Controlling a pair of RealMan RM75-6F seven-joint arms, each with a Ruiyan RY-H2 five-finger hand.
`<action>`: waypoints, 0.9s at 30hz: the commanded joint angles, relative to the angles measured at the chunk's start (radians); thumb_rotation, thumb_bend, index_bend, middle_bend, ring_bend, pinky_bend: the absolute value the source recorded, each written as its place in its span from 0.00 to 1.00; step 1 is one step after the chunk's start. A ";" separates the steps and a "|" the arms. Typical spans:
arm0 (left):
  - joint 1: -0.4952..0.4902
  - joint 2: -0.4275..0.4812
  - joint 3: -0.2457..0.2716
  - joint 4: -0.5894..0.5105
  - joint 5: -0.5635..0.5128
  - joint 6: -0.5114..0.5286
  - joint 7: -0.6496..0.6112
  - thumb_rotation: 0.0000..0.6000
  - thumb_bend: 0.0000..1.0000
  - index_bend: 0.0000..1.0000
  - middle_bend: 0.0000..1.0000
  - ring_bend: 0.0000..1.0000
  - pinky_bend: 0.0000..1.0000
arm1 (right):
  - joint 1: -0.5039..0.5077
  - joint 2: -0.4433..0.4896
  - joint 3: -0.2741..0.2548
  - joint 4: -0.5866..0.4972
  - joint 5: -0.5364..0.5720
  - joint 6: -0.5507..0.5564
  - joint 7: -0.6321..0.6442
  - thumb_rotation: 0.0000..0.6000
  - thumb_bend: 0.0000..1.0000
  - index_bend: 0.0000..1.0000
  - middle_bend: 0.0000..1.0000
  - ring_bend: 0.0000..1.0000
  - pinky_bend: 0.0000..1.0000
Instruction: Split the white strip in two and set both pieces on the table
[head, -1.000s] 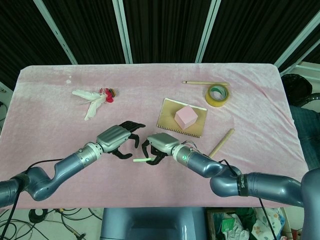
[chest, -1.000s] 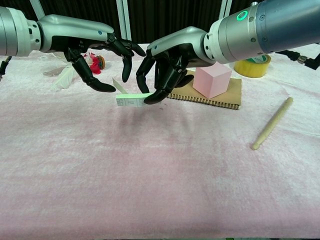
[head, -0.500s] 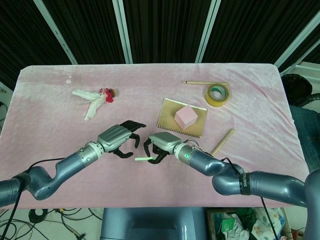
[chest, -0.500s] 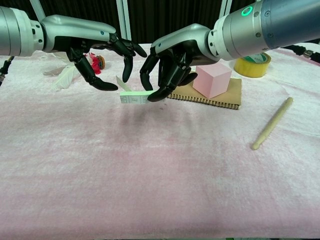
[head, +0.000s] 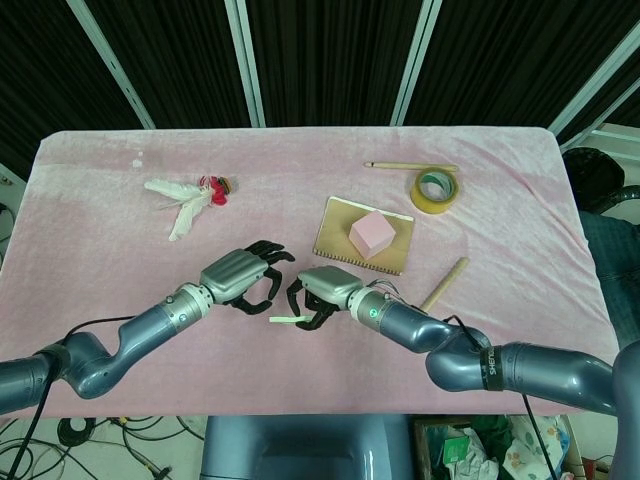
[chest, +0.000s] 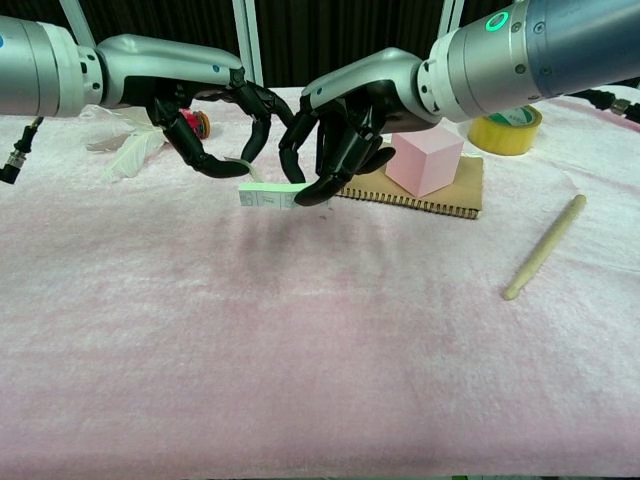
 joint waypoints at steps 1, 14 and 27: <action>0.000 -0.003 0.000 0.000 -0.002 0.004 0.004 1.00 0.45 0.67 0.18 0.00 0.00 | -0.001 0.001 0.000 0.001 -0.006 -0.003 0.005 1.00 0.49 0.71 1.00 1.00 0.94; 0.001 0.008 0.015 -0.004 -0.019 0.002 0.029 1.00 0.53 0.71 0.21 0.00 0.00 | -0.005 0.014 -0.012 0.004 -0.036 -0.010 0.020 1.00 0.49 0.72 1.00 1.00 0.94; 0.068 0.084 0.072 0.015 0.014 0.042 0.006 1.00 0.53 0.71 0.21 0.00 0.00 | -0.042 0.074 -0.062 0.020 -0.058 -0.009 0.027 1.00 0.51 0.74 1.00 1.00 0.94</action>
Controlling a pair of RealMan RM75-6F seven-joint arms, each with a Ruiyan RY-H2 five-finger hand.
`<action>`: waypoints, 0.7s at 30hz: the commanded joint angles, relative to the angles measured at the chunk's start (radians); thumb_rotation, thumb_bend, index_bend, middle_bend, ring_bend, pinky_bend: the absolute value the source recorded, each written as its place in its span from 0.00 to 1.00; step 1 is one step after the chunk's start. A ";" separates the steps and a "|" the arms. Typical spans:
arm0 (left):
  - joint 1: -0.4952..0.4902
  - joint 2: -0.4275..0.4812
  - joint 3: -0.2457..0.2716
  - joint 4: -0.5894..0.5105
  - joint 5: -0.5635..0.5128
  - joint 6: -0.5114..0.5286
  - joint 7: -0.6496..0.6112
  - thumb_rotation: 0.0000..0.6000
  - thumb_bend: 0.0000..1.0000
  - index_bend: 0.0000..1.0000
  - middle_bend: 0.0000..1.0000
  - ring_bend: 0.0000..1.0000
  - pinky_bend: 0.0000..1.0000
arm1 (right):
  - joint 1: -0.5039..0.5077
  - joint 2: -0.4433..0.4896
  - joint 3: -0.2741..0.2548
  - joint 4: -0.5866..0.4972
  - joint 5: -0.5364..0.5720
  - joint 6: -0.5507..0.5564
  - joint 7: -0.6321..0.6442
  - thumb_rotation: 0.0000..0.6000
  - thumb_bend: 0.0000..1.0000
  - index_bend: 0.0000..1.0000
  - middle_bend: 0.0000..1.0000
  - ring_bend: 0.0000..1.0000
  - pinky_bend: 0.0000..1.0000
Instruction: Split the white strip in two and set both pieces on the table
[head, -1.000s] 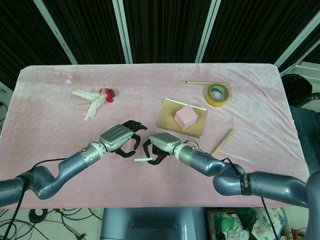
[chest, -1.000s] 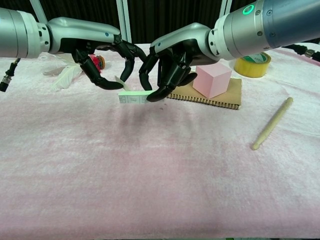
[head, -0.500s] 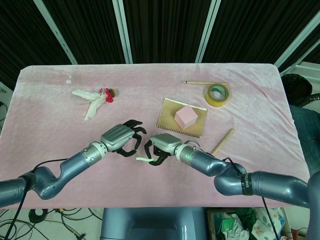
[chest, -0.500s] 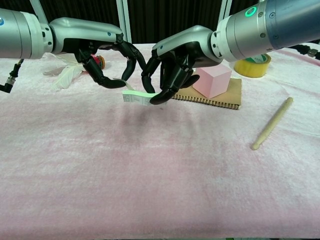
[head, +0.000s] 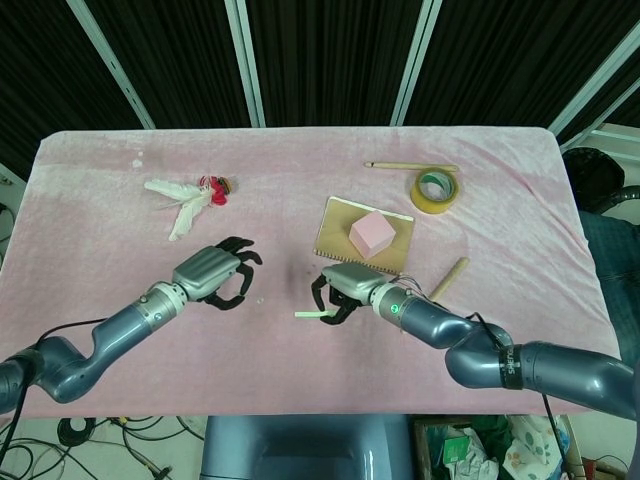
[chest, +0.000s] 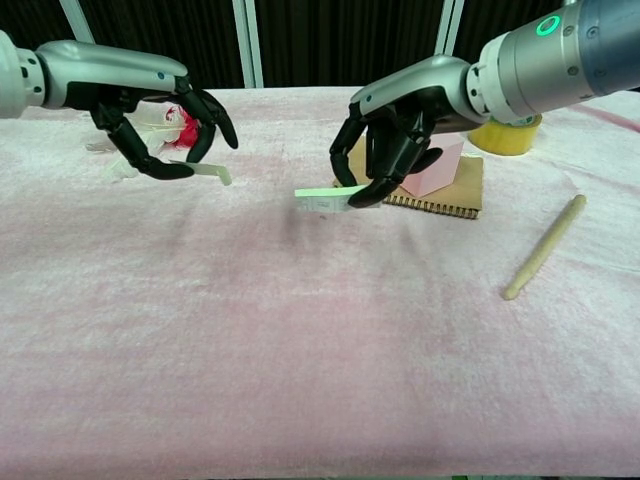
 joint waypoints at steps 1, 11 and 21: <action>0.025 0.012 0.021 0.010 0.024 0.024 -0.012 1.00 0.53 0.71 0.21 0.00 0.00 | -0.012 0.007 -0.017 0.010 -0.011 0.013 -0.008 1.00 0.51 0.74 1.00 1.00 0.94; 0.102 -0.108 0.086 0.164 0.066 0.075 -0.082 1.00 0.52 0.66 0.16 0.00 0.00 | -0.049 -0.117 -0.128 0.099 0.042 0.183 -0.138 1.00 0.51 0.74 1.00 1.00 0.94; 0.122 -0.273 0.085 0.349 0.064 0.083 -0.123 1.00 0.52 0.64 0.15 0.00 0.00 | -0.063 -0.321 -0.184 0.255 0.180 0.312 -0.308 1.00 0.50 0.74 1.00 1.00 0.94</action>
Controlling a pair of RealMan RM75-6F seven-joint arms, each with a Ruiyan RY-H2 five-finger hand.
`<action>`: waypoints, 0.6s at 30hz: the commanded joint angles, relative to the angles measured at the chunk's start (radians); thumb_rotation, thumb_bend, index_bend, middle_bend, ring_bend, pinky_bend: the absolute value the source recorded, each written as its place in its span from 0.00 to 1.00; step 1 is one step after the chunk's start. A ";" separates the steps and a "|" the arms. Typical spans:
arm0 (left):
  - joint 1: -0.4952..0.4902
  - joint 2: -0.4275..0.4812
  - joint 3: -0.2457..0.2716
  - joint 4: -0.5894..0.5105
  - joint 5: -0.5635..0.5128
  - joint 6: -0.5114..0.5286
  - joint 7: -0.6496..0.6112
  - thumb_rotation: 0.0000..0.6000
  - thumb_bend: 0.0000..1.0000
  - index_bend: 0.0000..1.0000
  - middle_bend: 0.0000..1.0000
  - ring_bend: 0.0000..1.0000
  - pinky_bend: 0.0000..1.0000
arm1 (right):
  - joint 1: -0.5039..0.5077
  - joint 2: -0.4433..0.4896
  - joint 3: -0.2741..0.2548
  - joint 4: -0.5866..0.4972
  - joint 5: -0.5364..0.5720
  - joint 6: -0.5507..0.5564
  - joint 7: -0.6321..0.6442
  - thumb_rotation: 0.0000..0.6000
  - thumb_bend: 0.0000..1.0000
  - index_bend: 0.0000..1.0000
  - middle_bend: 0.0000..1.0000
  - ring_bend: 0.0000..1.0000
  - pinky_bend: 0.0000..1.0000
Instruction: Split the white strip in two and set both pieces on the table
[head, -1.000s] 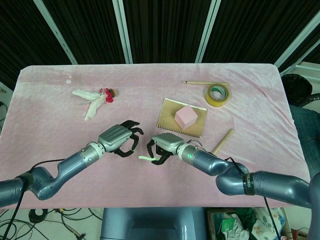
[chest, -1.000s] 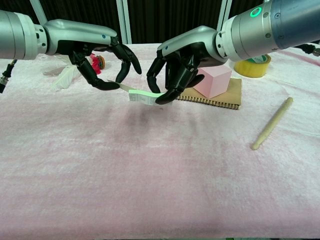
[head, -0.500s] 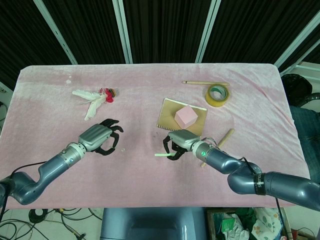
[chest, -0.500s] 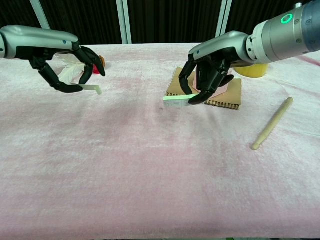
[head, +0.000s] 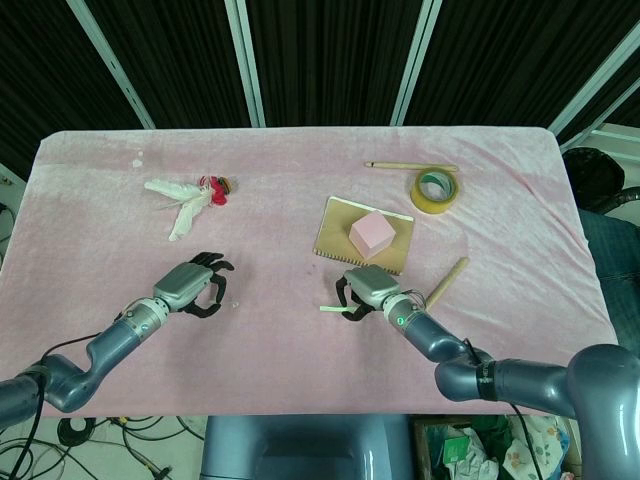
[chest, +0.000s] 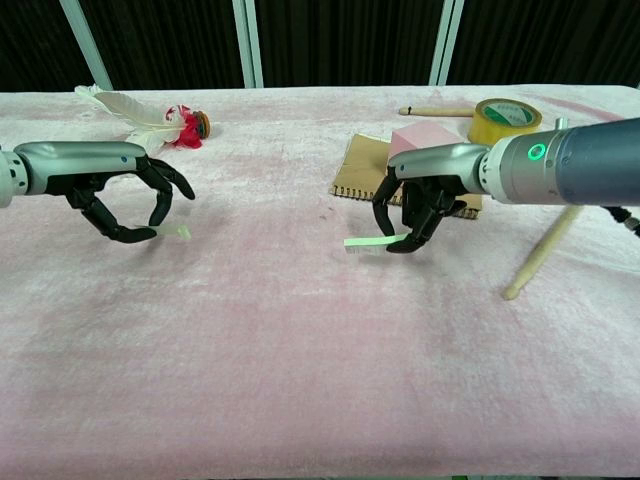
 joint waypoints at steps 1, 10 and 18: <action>0.007 -0.058 -0.010 0.048 -0.006 0.008 -0.023 1.00 0.52 0.64 0.15 0.00 0.00 | -0.006 -0.058 -0.013 0.053 0.050 0.023 -0.045 1.00 0.50 0.74 1.00 1.00 0.94; -0.036 -0.133 -0.028 0.111 0.001 -0.047 -0.052 1.00 0.42 0.46 0.10 0.00 0.00 | -0.011 -0.093 -0.009 0.112 0.091 0.004 -0.088 1.00 0.37 0.65 1.00 1.00 0.94; -0.083 -0.087 -0.044 0.064 -0.077 -0.149 0.057 1.00 0.12 0.01 0.00 0.00 0.00 | 0.025 -0.033 -0.031 0.078 0.166 -0.070 -0.147 1.00 0.14 0.12 1.00 1.00 0.93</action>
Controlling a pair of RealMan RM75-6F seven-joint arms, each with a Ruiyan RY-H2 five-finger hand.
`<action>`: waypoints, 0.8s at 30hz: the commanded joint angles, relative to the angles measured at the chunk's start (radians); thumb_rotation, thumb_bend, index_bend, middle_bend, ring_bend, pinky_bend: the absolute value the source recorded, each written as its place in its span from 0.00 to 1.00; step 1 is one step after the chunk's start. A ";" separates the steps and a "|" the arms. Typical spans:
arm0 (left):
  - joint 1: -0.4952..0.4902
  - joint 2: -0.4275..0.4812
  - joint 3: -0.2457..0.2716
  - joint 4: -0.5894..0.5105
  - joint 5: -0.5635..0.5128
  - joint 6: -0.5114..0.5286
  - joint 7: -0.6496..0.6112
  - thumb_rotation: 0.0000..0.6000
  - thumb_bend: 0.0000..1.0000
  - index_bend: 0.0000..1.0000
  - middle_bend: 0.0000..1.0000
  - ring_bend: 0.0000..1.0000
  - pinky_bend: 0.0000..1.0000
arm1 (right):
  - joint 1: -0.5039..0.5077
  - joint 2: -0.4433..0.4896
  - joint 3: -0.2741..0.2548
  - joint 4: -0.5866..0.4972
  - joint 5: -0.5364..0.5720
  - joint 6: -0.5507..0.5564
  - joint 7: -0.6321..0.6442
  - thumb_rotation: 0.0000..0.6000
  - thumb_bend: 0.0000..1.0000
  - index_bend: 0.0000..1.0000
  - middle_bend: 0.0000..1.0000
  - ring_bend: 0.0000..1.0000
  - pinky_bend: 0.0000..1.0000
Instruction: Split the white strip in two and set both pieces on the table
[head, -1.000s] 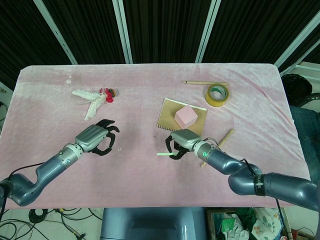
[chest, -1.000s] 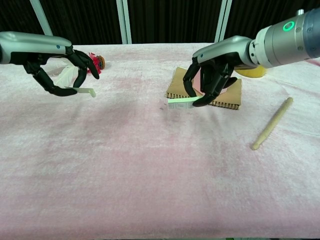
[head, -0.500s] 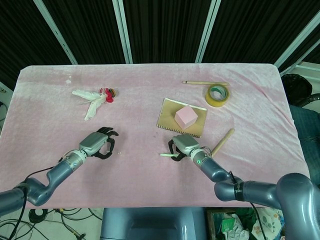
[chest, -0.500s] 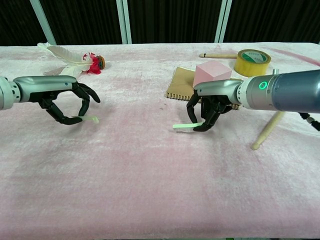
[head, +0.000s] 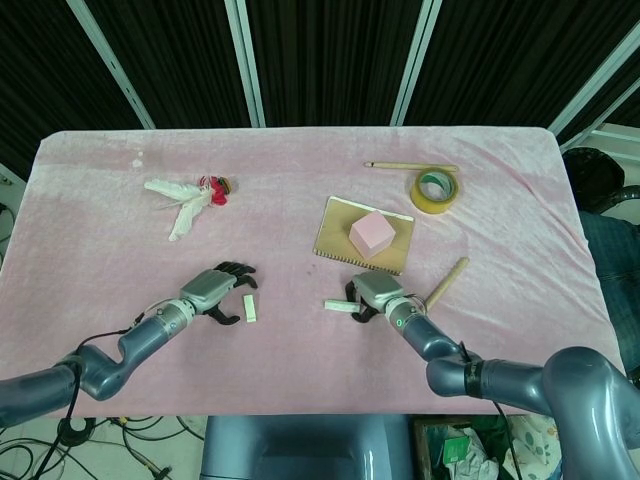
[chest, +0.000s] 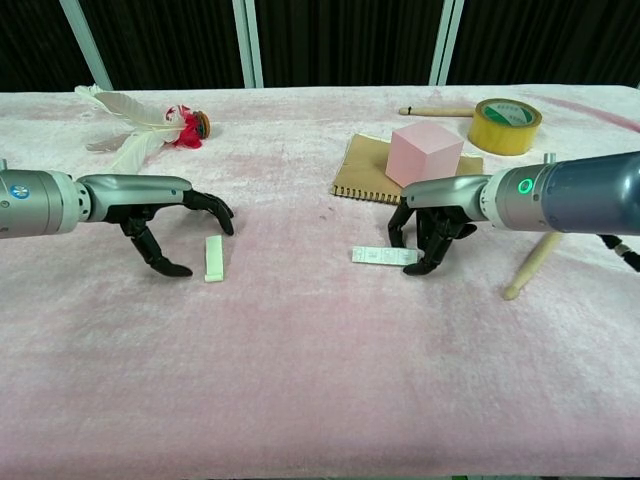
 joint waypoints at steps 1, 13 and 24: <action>-0.007 0.021 -0.026 -0.034 -0.054 0.022 0.053 1.00 0.11 0.01 0.00 0.00 0.00 | 0.021 0.027 -0.010 -0.024 0.051 -0.018 -0.025 1.00 0.13 0.09 1.00 1.00 0.93; 0.031 0.182 -0.108 -0.222 -0.124 0.133 0.090 1.00 0.09 0.00 0.00 0.00 0.00 | -0.001 0.247 0.035 -0.180 0.109 0.018 0.018 1.00 0.13 0.01 0.84 0.91 0.81; 0.204 0.492 -0.065 -0.490 -0.068 0.388 0.228 1.00 0.09 0.01 0.00 0.00 0.00 | -0.203 0.575 -0.034 -0.422 -0.038 0.289 0.023 1.00 0.13 0.00 0.25 0.36 0.25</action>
